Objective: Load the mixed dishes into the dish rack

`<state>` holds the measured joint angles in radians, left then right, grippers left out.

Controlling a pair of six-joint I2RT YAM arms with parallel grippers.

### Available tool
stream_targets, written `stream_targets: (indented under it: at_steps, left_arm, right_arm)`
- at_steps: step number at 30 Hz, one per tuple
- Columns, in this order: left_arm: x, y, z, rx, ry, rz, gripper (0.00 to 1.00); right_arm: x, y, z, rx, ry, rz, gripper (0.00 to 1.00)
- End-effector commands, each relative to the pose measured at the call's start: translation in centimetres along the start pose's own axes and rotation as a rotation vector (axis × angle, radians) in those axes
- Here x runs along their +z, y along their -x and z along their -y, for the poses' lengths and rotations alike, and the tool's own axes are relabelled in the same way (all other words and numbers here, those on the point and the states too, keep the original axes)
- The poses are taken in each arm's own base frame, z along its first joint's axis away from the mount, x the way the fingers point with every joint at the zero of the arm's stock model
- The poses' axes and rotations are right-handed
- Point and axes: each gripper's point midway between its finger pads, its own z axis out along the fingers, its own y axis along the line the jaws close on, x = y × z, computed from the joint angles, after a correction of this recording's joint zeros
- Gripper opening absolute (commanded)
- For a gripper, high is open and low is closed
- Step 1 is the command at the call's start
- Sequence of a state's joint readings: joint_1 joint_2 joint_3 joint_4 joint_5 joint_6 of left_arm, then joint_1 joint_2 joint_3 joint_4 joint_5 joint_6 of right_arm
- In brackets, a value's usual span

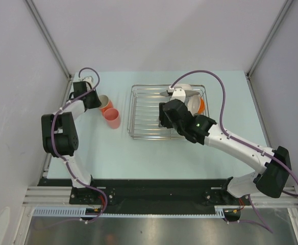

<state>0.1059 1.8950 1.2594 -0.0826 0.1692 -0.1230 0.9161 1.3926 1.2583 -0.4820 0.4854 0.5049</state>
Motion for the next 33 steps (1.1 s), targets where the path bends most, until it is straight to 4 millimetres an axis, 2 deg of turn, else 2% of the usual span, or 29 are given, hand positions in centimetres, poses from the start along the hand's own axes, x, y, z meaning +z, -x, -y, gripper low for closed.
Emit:
stream_targets:
  at_steps: [1, 2, 8, 9, 11, 12, 13, 14, 16, 17, 18, 19, 20, 22, 27, 29, 31, 32, 33]
  left_arm:
    - [-4.8, 2.4, 2.5, -0.019, -0.121, 0.042, 0.00]
    - [-6.5, 3.4, 3.2, -0.019, -0.141, 0.065, 0.01]
    - [-13.1, 5.9, 7.0, -0.028, -0.289, 0.143, 0.00]
    - [-14.9, 6.8, 7.7, -0.021, -0.306, 0.185, 0.00]
    - [-16.5, 7.5, 8.3, -0.026, -0.327, 0.218, 0.00]
    - [-18.2, 8.2, 8.7, -0.016, -0.333, 0.259, 0.00]
    - [-18.7, 8.3, 8.8, -0.023, -0.335, 0.269, 0.00]
    - [-20.3, 8.9, 9.1, -0.019, -0.347, 0.304, 0.00]
    - [-21.6, 8.8, 10.2, -0.023, -0.404, 0.301, 0.00]
    - [-22.2, 8.8, 10.8, -0.044, -0.435, 0.297, 0.00]
    - [-22.8, 8.6, 11.3, -0.052, -0.466, 0.291, 0.00]
    - [-23.7, 8.5, 12.2, -0.055, -0.510, 0.291, 0.00]
    - [-24.5, 8.2, 13.3, -0.081, -0.581, 0.267, 0.00]
    - [-25.8, 8.0, 14.5, -0.092, -0.656, 0.252, 0.00]
    - [-29.4, 7.0, 17.7, -0.141, -0.889, 0.178, 0.00]
    - [-31.0, 7.3, 18.9, -0.184, -0.998, 0.172, 0.00]
    - [-32.6, 7.2, 20.1, -0.187, -1.108, 0.153, 0.00]
    - [-32.9, 7.0, 20.5, -0.188, -1.142, 0.137, 0.00]
    - [-33.9, 6.9, 21.0, -0.132, -1.202, 0.143, 0.00]
  right_arm:
    - [-1.1, 1.3, 0.2, 0.055, 0.027, 0.028, 0.61]
    - [-1.4, 1.6, 0.0, 0.067, 0.048, 0.032, 0.62]
    - [-2.5, 2.9, -2.1, 0.105, 0.182, 0.053, 0.75]
    - [-2.7, 3.5, -2.3, 0.123, 0.205, 0.066, 0.76]
    - [-3.2, 3.2, -3.2, 0.137, 0.271, 0.049, 0.79]
    - [-3.5, 3.6, -3.5, 0.156, 0.304, 0.063, 0.83]
    - [-3.9, 3.5, -4.2, 0.162, 0.355, 0.049, 0.85]
    - [-4.2, 4.0, -4.3, 0.197, 0.388, 0.060, 0.89]
    - [-5.1, 3.8, -5.5, 0.234, 0.514, 0.020, 0.91]
    - [-5.7, 4.9, -6.2, 0.270, 0.582, 0.050, 0.92]
    - [-5.8, 5.5, -6.0, 0.327, 0.614, 0.054, 0.95]
    - [-6.4, 5.0, -6.5, 0.348, 0.682, 0.026, 0.97]
    - [-7.0, 6.2, -7.1, 0.374, 0.751, 0.067, 0.98]
    - [-7.8, 6.6, -7.8, 0.431, 0.835, 0.049, 1.00]
    - [-8.5, 7.3, -9.6, 0.531, 0.988, 0.054, 1.00]
    - [-8.6, 7.4, -10.6, 0.576, 1.054, 0.033, 1.00]
    - [-9.1, 7.6, -11.5, 0.602, 1.109, 0.025, 1.00]
    - [-8.6, 7.1, -11.8, 0.605, 1.112, 0.010, 1.00]
    - [-8.5, 7.1, -12.0, 0.608, 1.118, 0.008, 1.00]
